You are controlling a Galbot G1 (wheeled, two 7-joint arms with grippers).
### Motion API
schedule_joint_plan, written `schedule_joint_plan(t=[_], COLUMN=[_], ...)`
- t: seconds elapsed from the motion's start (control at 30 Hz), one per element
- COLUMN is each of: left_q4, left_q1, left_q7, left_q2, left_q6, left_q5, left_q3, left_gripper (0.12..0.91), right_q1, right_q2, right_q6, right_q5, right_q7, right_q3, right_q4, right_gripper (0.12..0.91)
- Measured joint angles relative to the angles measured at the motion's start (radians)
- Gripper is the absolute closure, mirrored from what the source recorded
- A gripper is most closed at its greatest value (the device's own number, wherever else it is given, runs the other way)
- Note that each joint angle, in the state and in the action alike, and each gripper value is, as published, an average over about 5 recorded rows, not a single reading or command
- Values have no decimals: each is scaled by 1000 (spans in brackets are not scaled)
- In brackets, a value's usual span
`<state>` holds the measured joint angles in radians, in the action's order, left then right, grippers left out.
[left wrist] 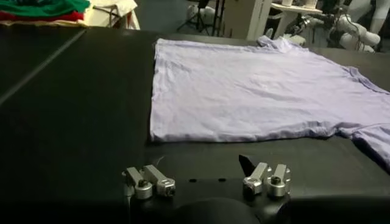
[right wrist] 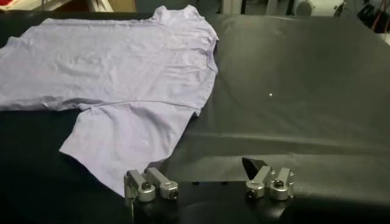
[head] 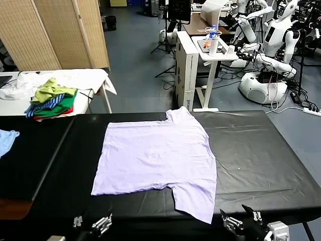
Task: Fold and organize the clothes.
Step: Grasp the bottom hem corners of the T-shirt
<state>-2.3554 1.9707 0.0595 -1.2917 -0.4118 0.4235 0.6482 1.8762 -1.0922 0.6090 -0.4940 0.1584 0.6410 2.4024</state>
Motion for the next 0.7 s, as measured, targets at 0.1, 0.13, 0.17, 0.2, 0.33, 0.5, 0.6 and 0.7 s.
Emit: schedule_joint_plan(t=[0.1,0.13,0.17,0.2,0.33,0.5,0.6,0.7], left_q4=[10,15,21,28,58,98,122,139], left_q1=[-16,-23,-31,-40,-73,-110,-133,-148], left_q7=[4,6,6,7,12,26,37,38], left_q2=[-1,-1,-1,-1,1,1,-3,-6], left_q6=[-1,0,0,2,10,15,14,14], left_q5=[14,20,26,30,44,73,94,105], left_q3=[6,9,12,15,27,32,32,31], left_gripper=[123,123,123,123,123,123,125,142], right_q1=[-29,-43,-56,-69,-107,-132,-135,-135], right_q2=[-7,-10,-15,-19,-33,-49,-56,-61], right_q6=[6,8,9,9,8,6,4,2], right_q5=[13,19,25,30,45,59,66,69], right_q7=[7,9,10,11,14,18,18,18], right_q3=[-33,-50,-67,-83,-136,-183,-198,-203], right_q4=[-12,-19,-26,-32,-59,-91,-104,-112], right_gripper=[118,118,118,118,118,118,118,152])
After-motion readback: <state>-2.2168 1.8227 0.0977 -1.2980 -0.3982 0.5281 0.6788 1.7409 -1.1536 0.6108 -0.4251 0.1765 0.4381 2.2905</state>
